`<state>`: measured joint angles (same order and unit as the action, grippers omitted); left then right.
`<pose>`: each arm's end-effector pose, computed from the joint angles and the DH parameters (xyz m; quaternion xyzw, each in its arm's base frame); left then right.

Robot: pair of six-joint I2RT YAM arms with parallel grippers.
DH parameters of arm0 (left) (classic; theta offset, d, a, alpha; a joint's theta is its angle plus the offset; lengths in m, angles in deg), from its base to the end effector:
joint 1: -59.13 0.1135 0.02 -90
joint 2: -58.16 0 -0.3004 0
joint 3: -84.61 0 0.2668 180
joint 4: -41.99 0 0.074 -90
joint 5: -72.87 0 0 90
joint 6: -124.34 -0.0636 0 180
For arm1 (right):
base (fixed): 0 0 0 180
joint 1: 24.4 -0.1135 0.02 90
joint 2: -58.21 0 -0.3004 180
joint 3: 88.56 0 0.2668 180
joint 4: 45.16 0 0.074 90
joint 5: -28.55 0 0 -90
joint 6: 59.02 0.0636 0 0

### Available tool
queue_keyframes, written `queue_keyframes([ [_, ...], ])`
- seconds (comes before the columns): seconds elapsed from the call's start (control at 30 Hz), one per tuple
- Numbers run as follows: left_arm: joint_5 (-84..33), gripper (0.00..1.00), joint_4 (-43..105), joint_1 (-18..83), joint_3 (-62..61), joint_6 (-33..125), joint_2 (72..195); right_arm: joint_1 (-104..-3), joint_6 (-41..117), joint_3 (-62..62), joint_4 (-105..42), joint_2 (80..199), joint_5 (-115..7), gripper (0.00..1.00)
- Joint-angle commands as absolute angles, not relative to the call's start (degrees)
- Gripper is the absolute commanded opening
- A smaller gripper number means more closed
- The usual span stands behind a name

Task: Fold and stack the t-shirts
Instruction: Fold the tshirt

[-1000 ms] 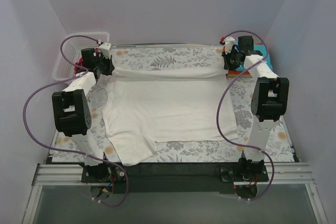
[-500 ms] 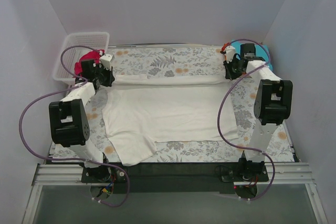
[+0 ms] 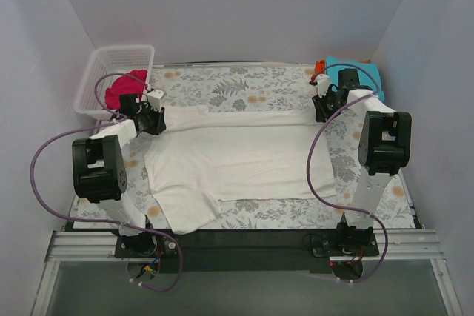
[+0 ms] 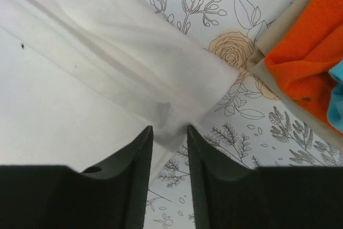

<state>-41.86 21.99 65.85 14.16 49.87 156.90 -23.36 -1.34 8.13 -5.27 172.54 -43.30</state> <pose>0.3887 0.0190 0.1856 -0.1013 0.9104 -0.2262 0.3313 0.4705 0.0113 0.1930 -0.2981 0.9011 0.0658 0.3079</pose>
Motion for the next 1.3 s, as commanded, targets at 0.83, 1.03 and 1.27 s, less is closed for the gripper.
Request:
queue_keyframes([
  [0.83, -31.0, 0.54, 11.7, 61.2, -24.4, 59.8, 184.5, -23.7, -1.4, 22.4, 5.6, 180.6, -40.0, 0.35],
  [1.03, -30.0, 0.52, 11.0, 60.3, -24.3, 59.9, 185.4, -23.7, -2.6, 21.0, 6.4, 180.4, -40.2, 0.32],
  [1.27, -31.0, 0.48, 7.8, 60.3, -23.5, 60.3, 183.4, -23.7, -3.3, 20.8, 7.4, 178.9, -40.1, 0.32],
])
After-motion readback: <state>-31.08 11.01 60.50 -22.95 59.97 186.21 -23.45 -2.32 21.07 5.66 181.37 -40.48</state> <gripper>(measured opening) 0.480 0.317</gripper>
